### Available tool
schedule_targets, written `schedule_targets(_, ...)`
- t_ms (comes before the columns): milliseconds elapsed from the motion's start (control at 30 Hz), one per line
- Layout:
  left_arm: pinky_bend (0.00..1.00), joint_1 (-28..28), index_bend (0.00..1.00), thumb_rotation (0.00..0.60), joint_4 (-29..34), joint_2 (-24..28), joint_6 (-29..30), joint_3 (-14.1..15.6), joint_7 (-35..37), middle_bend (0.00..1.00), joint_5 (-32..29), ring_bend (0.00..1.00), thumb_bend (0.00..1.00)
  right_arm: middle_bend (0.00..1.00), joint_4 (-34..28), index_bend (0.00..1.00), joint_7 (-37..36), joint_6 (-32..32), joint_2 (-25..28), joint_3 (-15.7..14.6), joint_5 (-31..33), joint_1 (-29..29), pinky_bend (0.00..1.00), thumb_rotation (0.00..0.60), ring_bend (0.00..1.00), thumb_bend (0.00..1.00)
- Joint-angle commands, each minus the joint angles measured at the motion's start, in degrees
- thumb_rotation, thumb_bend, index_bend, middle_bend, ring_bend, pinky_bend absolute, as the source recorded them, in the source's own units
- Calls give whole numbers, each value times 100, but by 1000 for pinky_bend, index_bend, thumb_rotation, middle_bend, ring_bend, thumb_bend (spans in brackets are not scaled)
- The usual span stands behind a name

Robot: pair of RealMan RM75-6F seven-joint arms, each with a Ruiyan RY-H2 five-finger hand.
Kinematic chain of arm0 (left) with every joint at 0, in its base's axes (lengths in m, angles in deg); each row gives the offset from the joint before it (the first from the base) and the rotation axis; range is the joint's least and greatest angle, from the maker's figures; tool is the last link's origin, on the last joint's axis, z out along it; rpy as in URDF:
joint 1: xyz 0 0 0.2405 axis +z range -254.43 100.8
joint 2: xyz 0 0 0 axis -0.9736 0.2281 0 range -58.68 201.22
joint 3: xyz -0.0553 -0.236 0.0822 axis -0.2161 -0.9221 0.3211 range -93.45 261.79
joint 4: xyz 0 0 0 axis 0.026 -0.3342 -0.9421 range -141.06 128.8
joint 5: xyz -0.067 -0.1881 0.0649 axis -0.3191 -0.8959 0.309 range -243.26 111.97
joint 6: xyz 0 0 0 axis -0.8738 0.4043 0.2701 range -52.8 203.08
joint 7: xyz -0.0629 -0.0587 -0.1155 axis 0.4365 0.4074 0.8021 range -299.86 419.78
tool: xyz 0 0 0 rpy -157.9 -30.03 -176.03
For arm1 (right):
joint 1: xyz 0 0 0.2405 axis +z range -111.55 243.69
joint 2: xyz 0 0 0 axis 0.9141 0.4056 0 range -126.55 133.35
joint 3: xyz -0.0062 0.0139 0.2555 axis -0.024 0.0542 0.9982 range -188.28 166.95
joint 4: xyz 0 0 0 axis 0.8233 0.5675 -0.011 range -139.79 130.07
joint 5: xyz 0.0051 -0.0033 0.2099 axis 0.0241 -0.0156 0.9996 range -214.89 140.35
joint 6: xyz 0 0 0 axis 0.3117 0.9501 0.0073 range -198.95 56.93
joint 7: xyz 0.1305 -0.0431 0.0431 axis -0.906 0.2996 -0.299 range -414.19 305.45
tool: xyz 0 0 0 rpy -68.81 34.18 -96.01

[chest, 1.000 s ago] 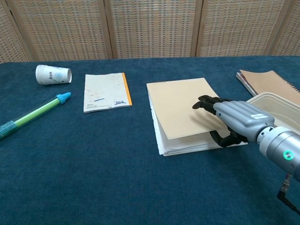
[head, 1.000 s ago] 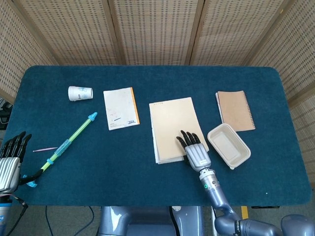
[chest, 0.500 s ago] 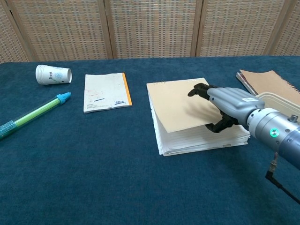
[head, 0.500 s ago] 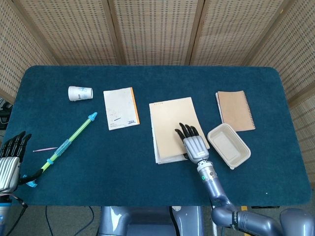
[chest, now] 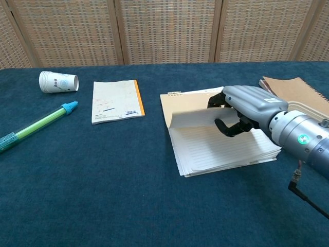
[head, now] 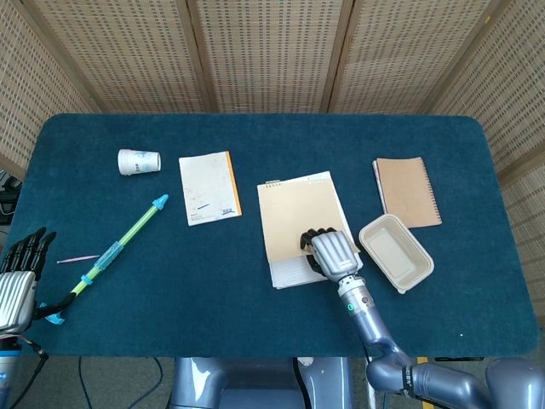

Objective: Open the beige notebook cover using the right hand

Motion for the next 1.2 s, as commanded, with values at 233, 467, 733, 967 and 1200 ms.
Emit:
schedule_targets(233,43,-13,0,600,19,-14,-24,23,-55,0,22,0,189,637,-993,729,-533,-20,697,-309,-291,-144,593,600,597,745)
schedule_targets(467,43,-10,0,600,27,-4,-15,22,-43,0,20,0,189,637,-1784,730,34,-219,1154,-308,81,-103,593,600,598,745)
schedule_targets(733,43,-1,0,600,37,22,15,23,3,0,47,0,189,640,-2165,734,11,78,1414,-786,-106,-451,594,600,600,745)
schedule_targets(967,43,9,0,600,75,20,61,43,-36,0,122,0,190,641,-2065,735,-337,789,1468,-1421,-1081,-934,594,600,600,745)
schedule_targets(1200,43,31,0,600,94,28,121,49,-33,0,171,0,190,642,-2055,737,-480,1154,1619,-1743,-1550,-1237,596,600,602,745)
